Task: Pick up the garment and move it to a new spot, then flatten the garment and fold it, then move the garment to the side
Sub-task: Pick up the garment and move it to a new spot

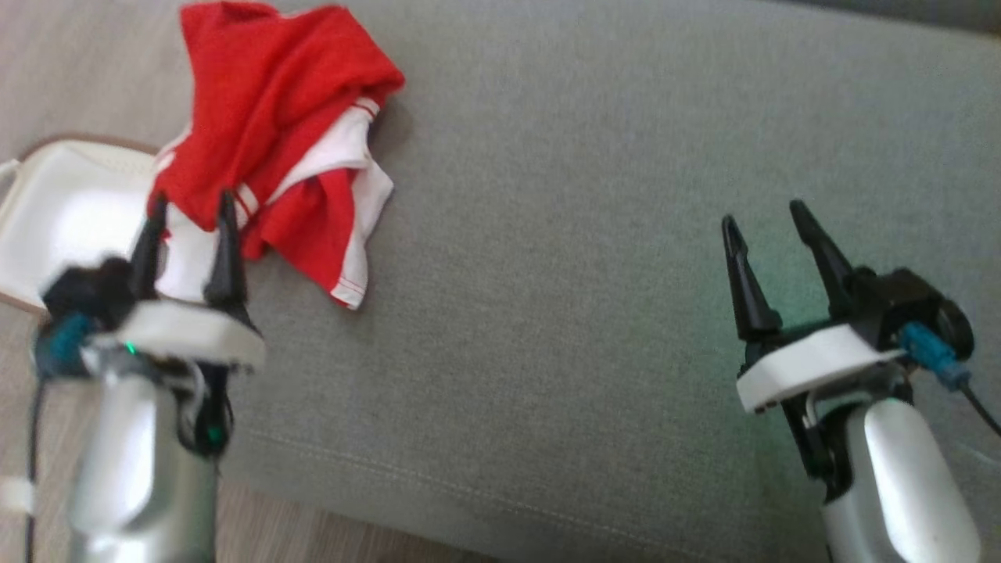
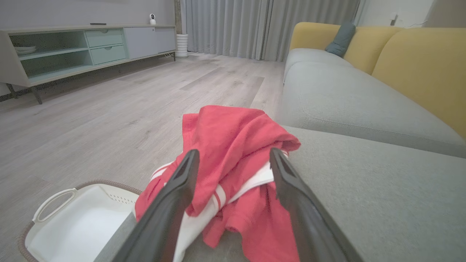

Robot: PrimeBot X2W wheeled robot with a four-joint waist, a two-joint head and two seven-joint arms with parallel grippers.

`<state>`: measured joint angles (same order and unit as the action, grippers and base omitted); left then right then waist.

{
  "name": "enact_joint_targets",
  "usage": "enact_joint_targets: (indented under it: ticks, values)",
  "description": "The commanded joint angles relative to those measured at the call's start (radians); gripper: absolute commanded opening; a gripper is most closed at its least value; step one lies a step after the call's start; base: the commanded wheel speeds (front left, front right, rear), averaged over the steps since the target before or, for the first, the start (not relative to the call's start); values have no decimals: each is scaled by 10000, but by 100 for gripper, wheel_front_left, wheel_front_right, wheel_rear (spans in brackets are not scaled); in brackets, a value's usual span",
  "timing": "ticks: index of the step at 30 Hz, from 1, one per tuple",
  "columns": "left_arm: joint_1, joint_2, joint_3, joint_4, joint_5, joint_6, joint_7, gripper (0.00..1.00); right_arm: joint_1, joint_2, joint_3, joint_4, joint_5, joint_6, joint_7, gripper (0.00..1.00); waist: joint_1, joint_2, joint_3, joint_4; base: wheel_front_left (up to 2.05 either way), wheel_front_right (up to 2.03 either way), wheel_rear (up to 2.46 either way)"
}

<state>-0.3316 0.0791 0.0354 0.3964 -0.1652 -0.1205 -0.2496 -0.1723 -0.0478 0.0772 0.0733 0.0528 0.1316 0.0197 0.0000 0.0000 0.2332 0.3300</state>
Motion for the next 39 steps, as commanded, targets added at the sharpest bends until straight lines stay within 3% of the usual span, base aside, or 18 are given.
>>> enact_joint_targets:
  ticks: [1, 8, 17, 23, 24, 25, 34, 39]
  values:
    - [-756, 439, 398, -96, -92, -27, -122, 100, -492, -48, 247, -426, -126, -9, 80, 100, 0, 0, 783, -236, 0, 0, 0]
    - [-2726, 1081, 282, 2082, -798, -93, -122, 100, -951, -44, 327, -723, -371, -9, 283, 100, 0, 0, 1733, -485, 0, 0, 0]
    - [-4580, 2110, -932, 5477, -2164, -99, 151, 100, -1248, -39, 478, -702, -435, -9, 298, 100, 0, 0, 2196, -746, 0, 0, 0]
    - [-5245, 2402, -1616, 6644, -3070, -100, 761, 100, -1250, -36, 396, -703, -459, -9, 297, 100, 0, 0, 2319, -734, 0, 0, 0]
    - [-5326, 2440, -1738, 6695, -3159, -100, 750, 40, -1247, -35, 378, -702, -465, -9, 299, 100, 0, 0, 2325, -713, 0, 0, 0]
    - [-5401, 2486, -1814, 6731, -3256, -100, 671, 0, -1244, -35, 360, -703, -470, -9, 307, 100, 0, 0, 2326, -687, 0, 0, 0]
    - [-5773, 2912, -2013, 6542, -3061, 16, -94, 0, -1170, -32, 250, -622, -470, -9, 287, 100, 0, 0, 1868, -458, 0, 0, 0]
    - [-5199, 3193, -1414, 4733, -2614, 532, -117, 0, -1020, -29, 261, -436, -252, -9, 76, 100, 0, 0, 1116, -498, 0, 0, 0]
